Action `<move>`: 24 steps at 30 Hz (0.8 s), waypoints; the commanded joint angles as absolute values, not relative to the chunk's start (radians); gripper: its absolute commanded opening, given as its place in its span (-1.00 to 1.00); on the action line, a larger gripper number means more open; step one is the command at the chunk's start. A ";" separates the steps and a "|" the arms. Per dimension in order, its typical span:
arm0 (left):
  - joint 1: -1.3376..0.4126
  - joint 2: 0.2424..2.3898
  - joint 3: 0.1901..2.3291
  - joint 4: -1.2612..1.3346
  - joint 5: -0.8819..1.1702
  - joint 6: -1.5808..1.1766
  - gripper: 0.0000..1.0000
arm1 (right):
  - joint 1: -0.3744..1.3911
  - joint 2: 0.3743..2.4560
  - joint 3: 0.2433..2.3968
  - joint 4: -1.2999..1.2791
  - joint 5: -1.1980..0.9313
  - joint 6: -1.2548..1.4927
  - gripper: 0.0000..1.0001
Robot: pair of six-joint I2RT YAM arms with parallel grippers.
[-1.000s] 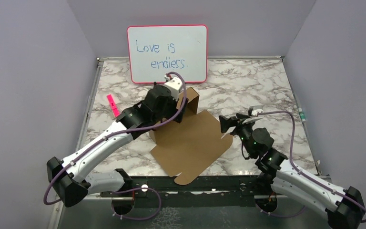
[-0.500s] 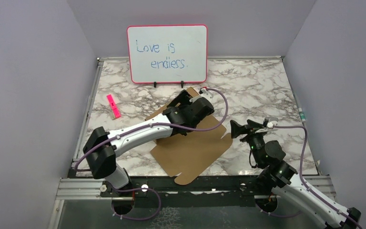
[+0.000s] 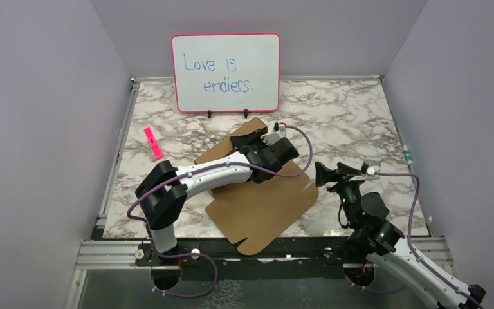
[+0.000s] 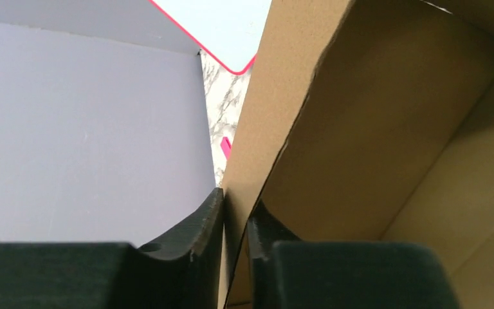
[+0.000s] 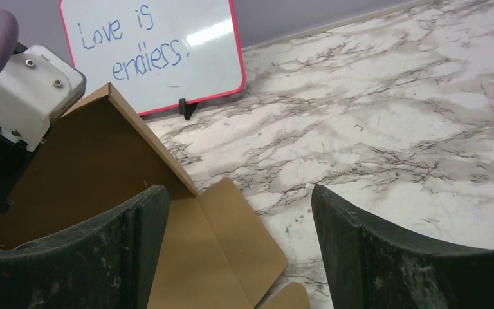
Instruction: Fold the paper box
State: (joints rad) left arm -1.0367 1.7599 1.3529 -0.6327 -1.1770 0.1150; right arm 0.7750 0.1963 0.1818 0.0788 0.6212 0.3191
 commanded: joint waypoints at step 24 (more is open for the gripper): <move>-0.582 1.680 1.293 -0.742 -0.376 -0.340 -0.86 | 0.772 0.549 0.932 -0.614 0.352 0.365 0.70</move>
